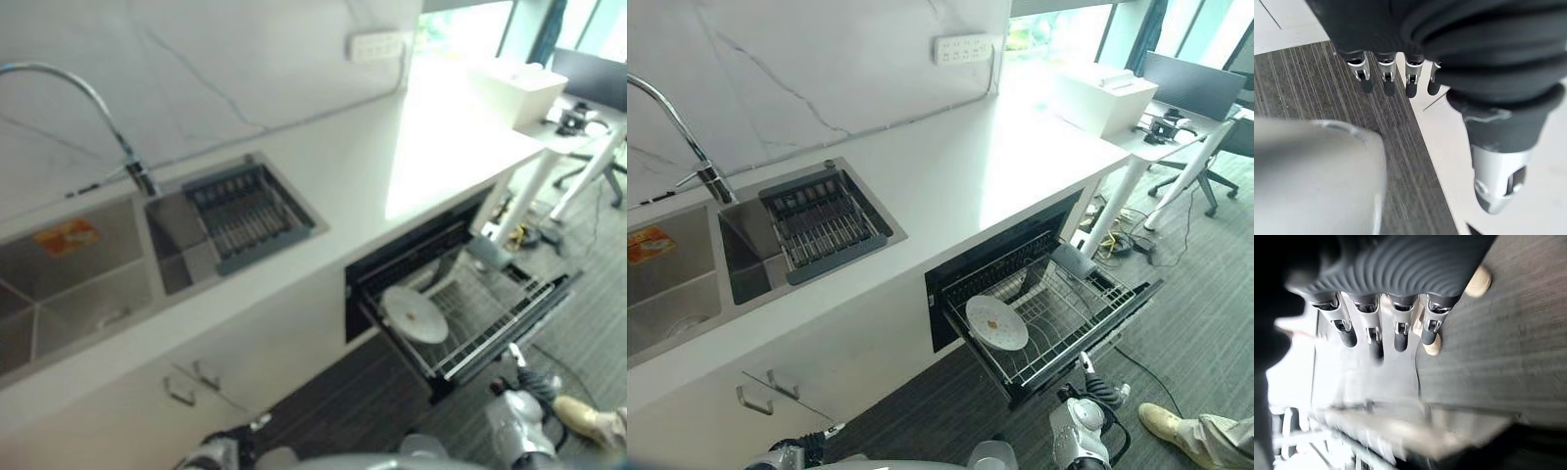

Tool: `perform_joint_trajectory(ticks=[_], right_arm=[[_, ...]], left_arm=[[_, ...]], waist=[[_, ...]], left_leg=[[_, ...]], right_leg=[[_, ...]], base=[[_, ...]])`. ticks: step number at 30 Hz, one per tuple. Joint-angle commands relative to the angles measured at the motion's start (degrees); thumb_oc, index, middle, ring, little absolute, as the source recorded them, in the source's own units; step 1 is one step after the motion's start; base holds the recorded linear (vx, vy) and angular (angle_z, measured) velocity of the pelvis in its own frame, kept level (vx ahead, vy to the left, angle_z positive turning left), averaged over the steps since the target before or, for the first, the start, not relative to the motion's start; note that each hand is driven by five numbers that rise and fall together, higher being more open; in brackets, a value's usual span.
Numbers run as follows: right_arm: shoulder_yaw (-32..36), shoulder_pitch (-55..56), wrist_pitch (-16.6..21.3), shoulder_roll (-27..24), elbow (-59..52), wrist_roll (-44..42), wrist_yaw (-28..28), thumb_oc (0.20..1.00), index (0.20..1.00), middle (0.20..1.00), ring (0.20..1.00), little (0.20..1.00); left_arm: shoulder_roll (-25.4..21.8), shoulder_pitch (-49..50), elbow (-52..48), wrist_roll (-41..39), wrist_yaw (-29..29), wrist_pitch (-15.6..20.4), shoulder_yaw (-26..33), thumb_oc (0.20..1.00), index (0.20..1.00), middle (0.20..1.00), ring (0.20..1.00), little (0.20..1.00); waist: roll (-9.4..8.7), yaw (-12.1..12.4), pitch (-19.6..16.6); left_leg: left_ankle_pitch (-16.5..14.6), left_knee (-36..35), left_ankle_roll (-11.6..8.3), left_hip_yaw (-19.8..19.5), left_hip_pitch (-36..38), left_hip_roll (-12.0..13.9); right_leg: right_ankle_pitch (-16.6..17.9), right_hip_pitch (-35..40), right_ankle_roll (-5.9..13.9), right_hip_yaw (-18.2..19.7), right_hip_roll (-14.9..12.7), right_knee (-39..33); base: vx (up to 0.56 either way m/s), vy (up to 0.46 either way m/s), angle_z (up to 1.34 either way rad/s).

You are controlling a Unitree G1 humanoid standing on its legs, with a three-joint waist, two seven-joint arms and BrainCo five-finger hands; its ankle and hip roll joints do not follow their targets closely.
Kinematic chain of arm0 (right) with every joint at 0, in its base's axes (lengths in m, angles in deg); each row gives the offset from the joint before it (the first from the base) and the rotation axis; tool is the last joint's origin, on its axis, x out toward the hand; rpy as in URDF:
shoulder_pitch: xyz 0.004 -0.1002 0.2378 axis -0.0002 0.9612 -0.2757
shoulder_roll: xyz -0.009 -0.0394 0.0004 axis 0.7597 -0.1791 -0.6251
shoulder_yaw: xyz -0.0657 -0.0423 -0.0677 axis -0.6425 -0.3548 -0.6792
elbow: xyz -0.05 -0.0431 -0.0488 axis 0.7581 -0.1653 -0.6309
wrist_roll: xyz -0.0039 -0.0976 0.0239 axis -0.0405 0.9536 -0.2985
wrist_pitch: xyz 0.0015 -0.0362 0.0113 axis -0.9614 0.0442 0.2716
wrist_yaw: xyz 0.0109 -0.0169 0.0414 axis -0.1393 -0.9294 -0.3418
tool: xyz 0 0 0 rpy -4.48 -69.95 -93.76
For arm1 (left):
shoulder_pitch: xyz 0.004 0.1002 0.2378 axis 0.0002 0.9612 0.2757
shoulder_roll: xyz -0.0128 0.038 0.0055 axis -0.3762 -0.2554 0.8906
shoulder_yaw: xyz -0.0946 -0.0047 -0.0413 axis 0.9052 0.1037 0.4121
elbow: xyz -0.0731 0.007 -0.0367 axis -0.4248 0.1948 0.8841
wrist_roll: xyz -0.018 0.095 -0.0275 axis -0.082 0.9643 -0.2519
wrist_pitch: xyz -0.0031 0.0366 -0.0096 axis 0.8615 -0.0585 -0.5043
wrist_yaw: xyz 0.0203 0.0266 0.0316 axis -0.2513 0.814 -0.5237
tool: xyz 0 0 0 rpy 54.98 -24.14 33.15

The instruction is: Place the dishes in the dishwasher.

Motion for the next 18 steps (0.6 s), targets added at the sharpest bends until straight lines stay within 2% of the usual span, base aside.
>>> perform_joint_trajectory(ticks=[1,4,6,8,16,18], right_arm=[[4.87,-3.19,7.05,-0.40,-0.57,2.90,4.21,1.000,1.000,1.000,1.000,1.000],[6.13,-3.46,8.04,0.10,2.38,-0.74,3.34,1.000,1.000,1.000,1.000,1.000],[7.05,-3.99,7.62,0.39,6.55,-5.23,-0.39,1.000,1.000,1.000,1.000,1.000],[7.40,-4.45,7.89,0.36,8.32,-6.44,-1.36,1.000,1.000,1.000,1.000,1.000],[8.03,-5.82,5.28,0.40,16.83,-15.02,-11.09,1.000,1.000,1.000,1.000,1.000],[7.78,-6.09,5.41,0.26,17.48,-15.27,-12.10,1.000,1.000,1.000,1.000,1.000]], left_arm=[[-2.37,-0.43,1.12,-1.39,0.00,1.47,0.66,1.000,1.000,1.000,1.000,1.000],[-2.62,-0.34,2.12,-0.49,0.67,2.40,0.30,1.000,1.000,1.000,1.000,1.000],[-2.96,-0.52,2.68,0.48,1.00,2.69,0.16,1.000,1.000,1.000,1.000,1.000],[-3.06,-0.78,2.99,0.61,0.98,2.77,0.00,1.000,1.000,1.000,1.000,1.000],[-3.44,-1.78,4.76,1.92,1.09,2.56,-0.36,1.000,1.000,1.000,1.000,1.000],[-3.50,-1.85,4.99,1.87,1.02,2.47,-0.32,1.000,1.000,1.000,1.000,1.000]], waist=[[-0.22,0.34,2.80],[-0.50,0.73,2.63],[-0.66,1.18,2.48],[-0.67,1.33,2.42],[-0.39,2.05,1.80],[-0.29,2.11,1.70]], left_leg=[[-2.33,-4.87,-0.17,1.57,3.75,1.75],[-2.43,-4.87,-0.11,1.40,3.66,1.74],[-2.47,-4.87,-0.08,1.16,3.69,1.79],[-2.47,-4.87,-0.12,1.16,3.69,1.84],[-2.66,-4.87,-0.30,0.84,4.29,1.93],[-2.64,-4.87,-0.38,0.89,4.42,1.94]], right_leg=[[-4.34,-2.06,3.05,-0.02,-2.25,6.13],[-4.13,-2.18,3.12,-0.20,-2.28,6.13],[-3.97,-2.21,3.14,-0.28,-2.19,6.13],[-3.97,-2.23,3.15,-0.29,-2.18,6.13],[-4.06,-1.70,3.13,-0.92,-2.51,6.13],[-4.15,-1.55,3.08,-1.05,-2.57,6.13]], base=[[-0.01,0.001,-0.03],[-0.01,-0.015,0.01],[-0.01,-0.049,0.00],[0.00,-0.016,0.00],[0.01,-0.030,0.00],[0.00,0.000,0.00]])
